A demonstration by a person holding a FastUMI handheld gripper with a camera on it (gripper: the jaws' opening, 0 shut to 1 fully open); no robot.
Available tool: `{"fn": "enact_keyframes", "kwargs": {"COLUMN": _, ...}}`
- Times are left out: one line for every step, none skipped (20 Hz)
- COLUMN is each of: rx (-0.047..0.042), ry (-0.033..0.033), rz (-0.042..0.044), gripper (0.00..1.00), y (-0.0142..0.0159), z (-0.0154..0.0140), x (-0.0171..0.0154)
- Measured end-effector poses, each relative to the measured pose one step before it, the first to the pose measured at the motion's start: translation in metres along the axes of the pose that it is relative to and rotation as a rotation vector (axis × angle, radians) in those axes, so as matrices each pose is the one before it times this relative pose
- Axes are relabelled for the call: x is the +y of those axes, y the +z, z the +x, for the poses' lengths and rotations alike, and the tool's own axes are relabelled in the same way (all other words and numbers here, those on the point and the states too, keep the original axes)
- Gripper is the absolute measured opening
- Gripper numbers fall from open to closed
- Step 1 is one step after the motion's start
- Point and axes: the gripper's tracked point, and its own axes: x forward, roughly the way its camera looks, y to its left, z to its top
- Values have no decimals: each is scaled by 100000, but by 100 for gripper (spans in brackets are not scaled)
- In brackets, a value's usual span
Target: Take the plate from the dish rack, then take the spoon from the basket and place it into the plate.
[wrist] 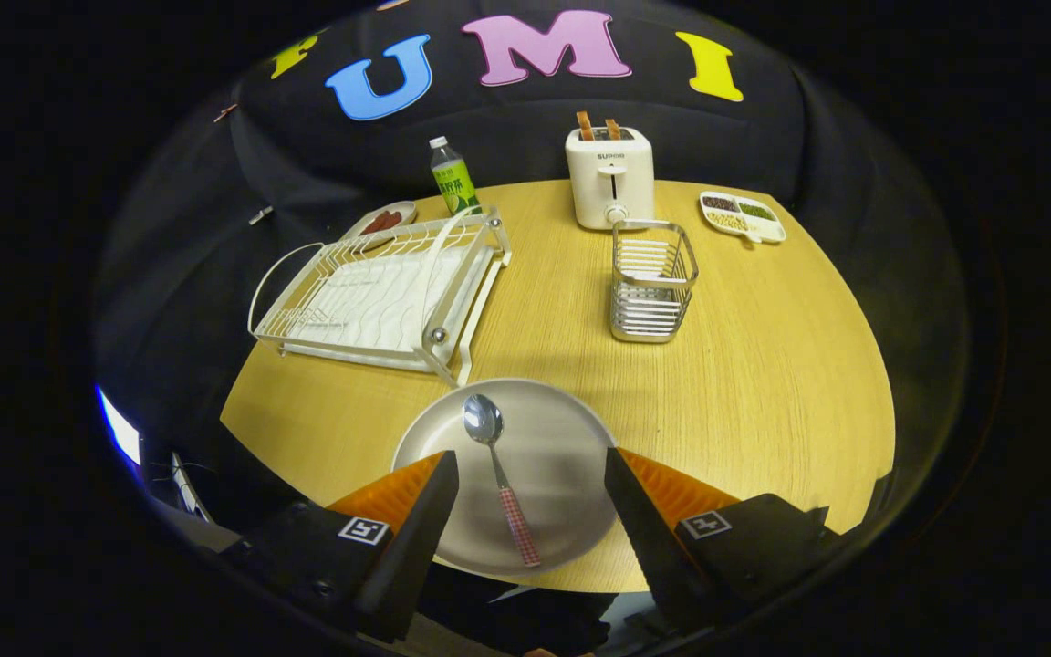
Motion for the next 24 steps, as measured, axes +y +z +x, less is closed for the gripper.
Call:
{"fn": "enact_keyframes", "kwargs": {"rx": -2861, "ry": -94, "rz": -213, "gripper": 99, "y": 1342, "z": -553, "x": 199}}
{"fn": "enact_keyframes", "kwargs": {"rx": -3158, "ry": 208, "rz": 226, "gripper": 99, "y": 1520, "z": -692, "x": 284}}
{"fn": "enact_keyframes", "kwargs": {"rx": -3543, "ry": 46, "rz": 163, "gripper": 99, "y": 1679, "z": -657, "x": 234}}
{"fn": "enact_keyframes", "kwargs": {"rx": -3627, "ry": -125, "rz": 69, "gripper": 99, "y": 1774, "z": -575, "x": 131}}
{"fn": "enact_keyframes", "kwargs": {"rx": -3550, "ry": -94, "rz": 377, "gripper": 99, "y": 1855, "z": -584, "x": 147}}
{"fn": "enact_keyframes", "kwargs": {"rx": -3187, "ry": -355, "rz": 615, "gripper": 99, "y": 1762, "z": -515, "x": 79}}
{"fn": "enact_keyframes", "kwargs": {"rx": -3357, "ry": 0, "rz": 956, "gripper": 99, "y": 1717, "z": -572, "x": 119}}
{"fn": "enact_keyframes", "kwargs": {"rx": -3658, "ry": 239, "rz": 1356, "gripper": 99, "y": 1885, "z": -497, "x": 244}}
{"fn": "enact_keyframes", "kwargs": {"rx": -3745, "ry": 329, "rz": 1192, "gripper": 99, "y": 1896, "z": -446, "x": 179}}
{"fn": "enact_keyframes", "kwargs": {"rx": -3685, "ry": -220, "rz": 380, "gripper": 99, "y": 1843, "z": -434, "x": 65}}
{"fn": "enact_keyframes", "kwargs": {"rx": -3564, "ry": -408, "rz": -353, "gripper": 99, "y": 1782, "z": -457, "x": -99}}
{"fn": "enact_keyframes", "kwargs": {"rx": -3587, "ry": -588, "rz": -645, "gripper": 99, "y": 1678, "z": -451, "x": -181}}
{"fn": "enact_keyframes", "kwargs": {"rx": -3622, "ry": -556, "rz": -696, "gripper": 99, "y": 1704, "z": -475, "x": -137}}
{"fn": "enact_keyframes", "kwargs": {"rx": -3741, "ry": -532, "rz": -1241, "gripper": 99, "y": 1819, "z": -595, "x": -24}}
{"fn": "enact_keyframes", "kwargs": {"rx": -3915, "ry": -960, "rz": -1930, "gripper": 99, "y": 1895, "z": -601, "x": -161}}
{"fn": "enact_keyframes", "kwargs": {"rx": -4142, "ry": -868, "rz": -2145, "gripper": 99, "y": 1752, "z": -519, "x": -188}}
{"fn": "enact_keyframes", "kwargs": {"rx": -4201, "ry": -857, "rz": -1668, "gripper": 99, "y": 1640, "z": -435, "x": -26}}
{"fn": "enact_keyframes", "kwargs": {"rx": -4058, "ry": -448, "rz": -1463, "gripper": 99, "y": 1666, "z": -506, "x": 26}}
{"fn": "enact_keyframes", "kwargs": {"rx": -3934, "ry": -180, "rz": -1356, "gripper": 98, "y": 1628, "z": -433, "x": 167}}
{"fn": "enact_keyframes", "kwargs": {"rx": -3752, "ry": 314, "rz": -1149, "gripper": 99, "y": 1514, "z": -387, "x": 203}}
{"fn": "enact_keyframes", "kwargs": {"rx": -3470, "ry": 192, "rz": -917, "gripper": 98, "y": 1376, "z": -362, "x": 176}}
{"fn": "enact_keyframes", "kwargs": {"rx": -2735, "ry": 177, "rz": -674, "gripper": 98, "y": 1091, "z": -306, "x": 122}}
{"fn": "enact_keyframes", "kwargs": {"rx": -2089, "ry": -302, "rz": -875, "gripper": 98, "y": 735, "z": -339, "x": -75}}
{"fn": "enact_keyframes", "kwargs": {"rx": -1663, "ry": -409, "rz": -444, "gripper": 98, "y": 540, "z": -260, "x": -100}}
